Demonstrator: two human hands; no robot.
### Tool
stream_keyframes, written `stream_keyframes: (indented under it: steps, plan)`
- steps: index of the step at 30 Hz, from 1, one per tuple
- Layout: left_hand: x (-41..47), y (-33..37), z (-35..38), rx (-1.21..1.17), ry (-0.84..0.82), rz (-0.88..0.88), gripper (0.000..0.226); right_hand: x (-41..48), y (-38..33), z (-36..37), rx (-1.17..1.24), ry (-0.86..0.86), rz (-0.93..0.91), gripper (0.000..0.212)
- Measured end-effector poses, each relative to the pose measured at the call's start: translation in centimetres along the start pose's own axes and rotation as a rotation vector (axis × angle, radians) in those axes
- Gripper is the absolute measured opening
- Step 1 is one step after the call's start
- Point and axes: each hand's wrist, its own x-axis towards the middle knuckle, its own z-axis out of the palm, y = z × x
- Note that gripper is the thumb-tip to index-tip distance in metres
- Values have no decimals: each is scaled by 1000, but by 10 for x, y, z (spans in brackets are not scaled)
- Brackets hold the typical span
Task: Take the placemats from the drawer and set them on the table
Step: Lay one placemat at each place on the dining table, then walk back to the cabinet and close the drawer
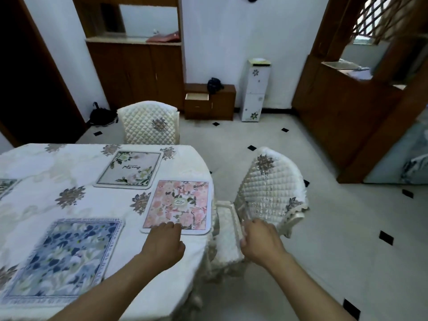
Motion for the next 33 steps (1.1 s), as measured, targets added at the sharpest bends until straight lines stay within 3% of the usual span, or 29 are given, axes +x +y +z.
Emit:
stream_keyframes:
  steps: [9,18,26,33]
  plan:
    - [94,95,-30,-14,53,95,15,22,117,-35,-33,31,85,27]
    - [265,188,-49,-102,117,259,16,105,229,-89,-74,95,203,9]
    - [383,271,-51,-118,144,393,11,159,333,-111,-31,134,275,11]
    - [474,349,-41,-62,161,272,16,230,456,-113,-35,128,178,7]
